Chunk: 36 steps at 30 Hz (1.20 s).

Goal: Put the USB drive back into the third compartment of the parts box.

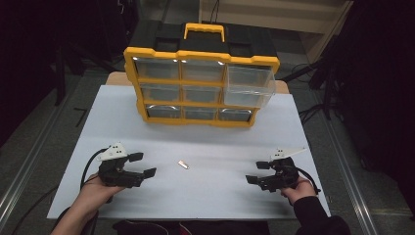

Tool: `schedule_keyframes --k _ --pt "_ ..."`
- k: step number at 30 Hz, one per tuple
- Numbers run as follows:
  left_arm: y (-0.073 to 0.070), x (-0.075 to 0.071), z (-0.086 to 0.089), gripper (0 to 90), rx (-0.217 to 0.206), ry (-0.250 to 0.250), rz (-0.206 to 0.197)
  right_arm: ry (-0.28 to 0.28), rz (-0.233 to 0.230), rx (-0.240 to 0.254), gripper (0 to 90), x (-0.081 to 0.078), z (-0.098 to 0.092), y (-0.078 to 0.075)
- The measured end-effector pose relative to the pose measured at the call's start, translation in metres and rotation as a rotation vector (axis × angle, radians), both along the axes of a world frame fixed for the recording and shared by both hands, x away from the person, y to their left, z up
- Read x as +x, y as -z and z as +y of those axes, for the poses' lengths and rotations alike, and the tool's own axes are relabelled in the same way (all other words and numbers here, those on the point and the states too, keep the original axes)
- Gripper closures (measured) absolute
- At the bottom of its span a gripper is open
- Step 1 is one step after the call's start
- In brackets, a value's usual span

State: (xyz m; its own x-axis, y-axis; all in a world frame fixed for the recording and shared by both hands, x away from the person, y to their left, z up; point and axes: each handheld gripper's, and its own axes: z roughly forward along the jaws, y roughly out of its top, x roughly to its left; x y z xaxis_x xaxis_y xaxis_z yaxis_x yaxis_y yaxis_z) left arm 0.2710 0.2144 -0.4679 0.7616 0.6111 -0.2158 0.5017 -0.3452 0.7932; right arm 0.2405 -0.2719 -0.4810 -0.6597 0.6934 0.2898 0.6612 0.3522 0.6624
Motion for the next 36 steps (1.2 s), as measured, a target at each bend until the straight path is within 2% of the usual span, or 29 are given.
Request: schedule_keyframes --k 13,22,36 --pt "0.0006 0.0008 0.0007 21.0 0.004 -0.006 0.006 0.009 -0.016 0.015 22.0 0.0001 -0.0011 -0.0006" --pt "0.0006 0.0008 0.0001 21.0 0.009 -0.007 0.004 -0.002 0.009 0.024 22.0 0.0004 0.0001 -0.0002" --pt "0.0005 0.0008 -0.0003 21.1 0.010 -0.004 0.011 0.000 0.003 0.035 22.0 -0.0004 -0.0004 -0.0013"
